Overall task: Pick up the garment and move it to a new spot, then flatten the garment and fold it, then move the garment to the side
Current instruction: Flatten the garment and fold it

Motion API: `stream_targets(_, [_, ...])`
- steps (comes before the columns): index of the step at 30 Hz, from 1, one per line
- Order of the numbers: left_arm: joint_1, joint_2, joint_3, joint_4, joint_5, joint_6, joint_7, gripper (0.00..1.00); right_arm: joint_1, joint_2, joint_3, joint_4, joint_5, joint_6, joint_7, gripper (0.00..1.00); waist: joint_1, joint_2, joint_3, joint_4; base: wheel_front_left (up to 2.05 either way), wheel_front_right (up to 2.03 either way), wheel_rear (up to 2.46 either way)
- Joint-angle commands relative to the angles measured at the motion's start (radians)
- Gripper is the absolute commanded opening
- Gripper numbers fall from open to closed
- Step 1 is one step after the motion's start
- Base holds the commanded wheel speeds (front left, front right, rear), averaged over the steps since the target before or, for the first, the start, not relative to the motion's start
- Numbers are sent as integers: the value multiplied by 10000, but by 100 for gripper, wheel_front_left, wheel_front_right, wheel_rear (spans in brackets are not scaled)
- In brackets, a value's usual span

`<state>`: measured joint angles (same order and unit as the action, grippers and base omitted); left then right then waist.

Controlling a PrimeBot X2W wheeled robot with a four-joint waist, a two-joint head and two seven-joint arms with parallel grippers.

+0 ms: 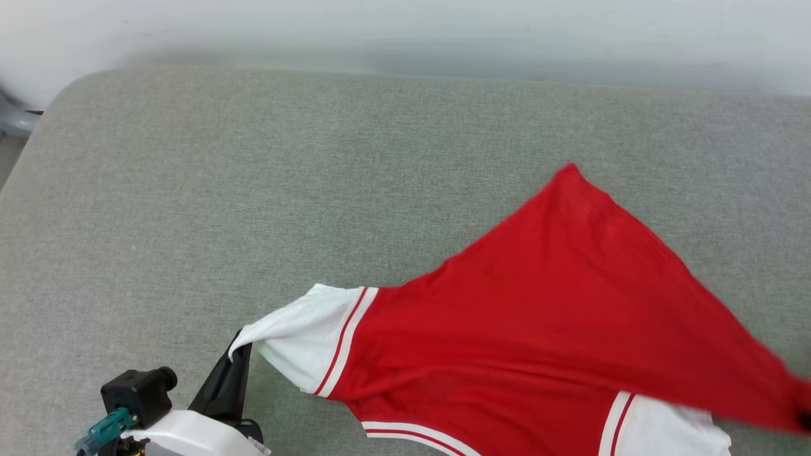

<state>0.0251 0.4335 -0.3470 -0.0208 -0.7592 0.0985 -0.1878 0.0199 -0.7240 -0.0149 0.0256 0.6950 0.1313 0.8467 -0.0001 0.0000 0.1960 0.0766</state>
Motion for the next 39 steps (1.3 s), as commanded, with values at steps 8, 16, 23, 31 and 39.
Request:
stream_targets(8, [10, 112, 2, -2, -29, 39, -11, 0, 2149, 1069, -262, 233, -300, -10, 122, 0, 1, 0, 26, -75, 0, 0, 0])
stream_targets(16, [59, 167, 6, -30, -34, 82, -5, 0, 1265, 1372, -1032, -60, -293, -12, -593, 100, 1, 0, -43, -159, 0, 0, 0])
stream_targets(23, [-129, 176, -66, -191, 46, 63, 32, 0, -333, 1090, -1653, -1512, -117, -10, -1222, 100, 1, 0, 111, -16, 0, 0, 0])
stream_targets(31, [-617, 41, -317, -318, 197, -74, 54, 0, -3214, 837, -188, -2242, -700, -10, -481, 100, 1, 0, 668, 508, 0, 0, 0])
stream_targets(39, [-1225, -237, -549, -219, 341, -252, -73, 0, -6047, 532, 2413, -791, -1192, -10, 1351, 100, 1, 0, 1365, 1114, 0, 0, 0])
